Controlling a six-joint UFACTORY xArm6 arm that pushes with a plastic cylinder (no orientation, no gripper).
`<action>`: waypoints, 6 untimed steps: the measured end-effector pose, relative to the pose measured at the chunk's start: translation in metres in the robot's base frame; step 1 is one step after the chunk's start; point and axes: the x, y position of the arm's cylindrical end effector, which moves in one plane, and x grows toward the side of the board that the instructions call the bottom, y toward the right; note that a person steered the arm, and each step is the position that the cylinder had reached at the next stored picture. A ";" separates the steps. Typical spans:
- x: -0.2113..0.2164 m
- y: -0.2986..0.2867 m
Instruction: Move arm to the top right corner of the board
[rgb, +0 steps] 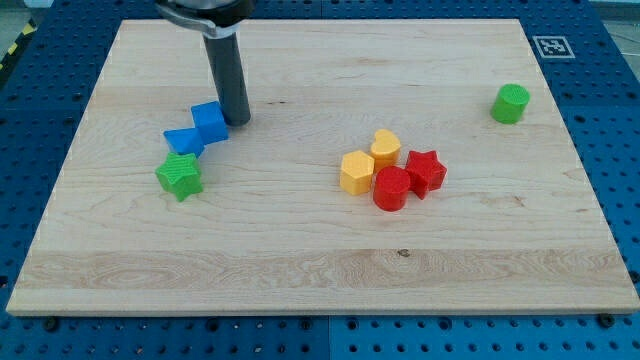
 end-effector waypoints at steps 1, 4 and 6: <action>0.000 -0.011; -0.052 -0.037; -0.082 -0.031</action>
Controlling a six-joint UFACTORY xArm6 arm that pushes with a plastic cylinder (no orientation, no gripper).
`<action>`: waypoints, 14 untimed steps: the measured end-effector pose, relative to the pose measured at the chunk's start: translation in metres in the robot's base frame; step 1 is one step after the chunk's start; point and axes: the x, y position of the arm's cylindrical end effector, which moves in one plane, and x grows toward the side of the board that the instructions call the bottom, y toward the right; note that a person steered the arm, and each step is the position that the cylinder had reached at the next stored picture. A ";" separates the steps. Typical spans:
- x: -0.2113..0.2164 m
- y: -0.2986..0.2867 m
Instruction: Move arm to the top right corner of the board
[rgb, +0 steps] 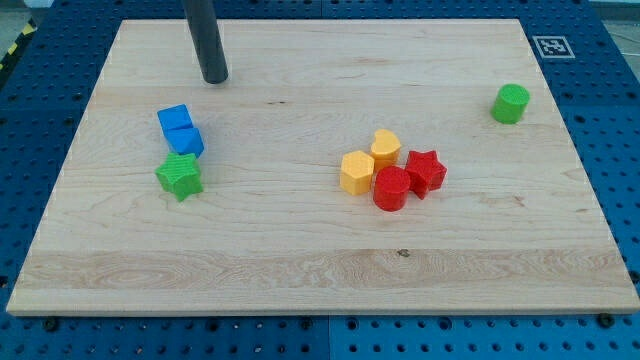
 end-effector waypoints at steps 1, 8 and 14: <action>-0.002 0.027; -0.035 0.132; -0.071 0.279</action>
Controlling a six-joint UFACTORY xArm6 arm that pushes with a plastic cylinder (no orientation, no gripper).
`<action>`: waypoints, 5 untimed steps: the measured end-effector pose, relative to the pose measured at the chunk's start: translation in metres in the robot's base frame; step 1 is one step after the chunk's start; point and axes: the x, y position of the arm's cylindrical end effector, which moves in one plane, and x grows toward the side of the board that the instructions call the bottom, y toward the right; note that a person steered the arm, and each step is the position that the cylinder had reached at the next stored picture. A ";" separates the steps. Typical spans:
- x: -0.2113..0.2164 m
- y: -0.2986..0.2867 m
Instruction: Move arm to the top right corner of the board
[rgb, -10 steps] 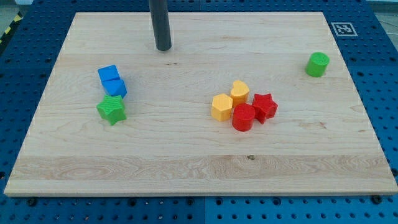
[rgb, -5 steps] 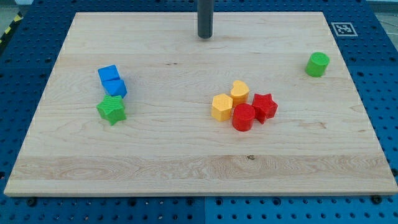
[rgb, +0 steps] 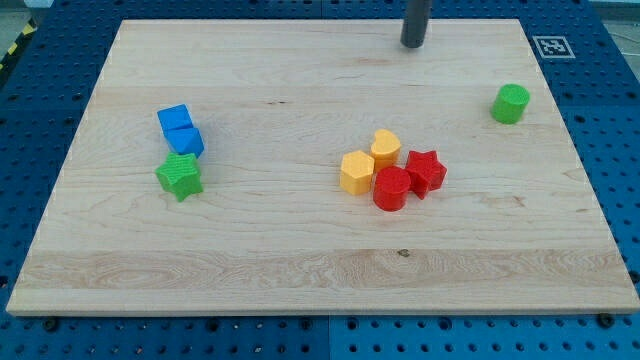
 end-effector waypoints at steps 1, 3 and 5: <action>0.000 0.029; 0.001 0.097; 0.027 0.139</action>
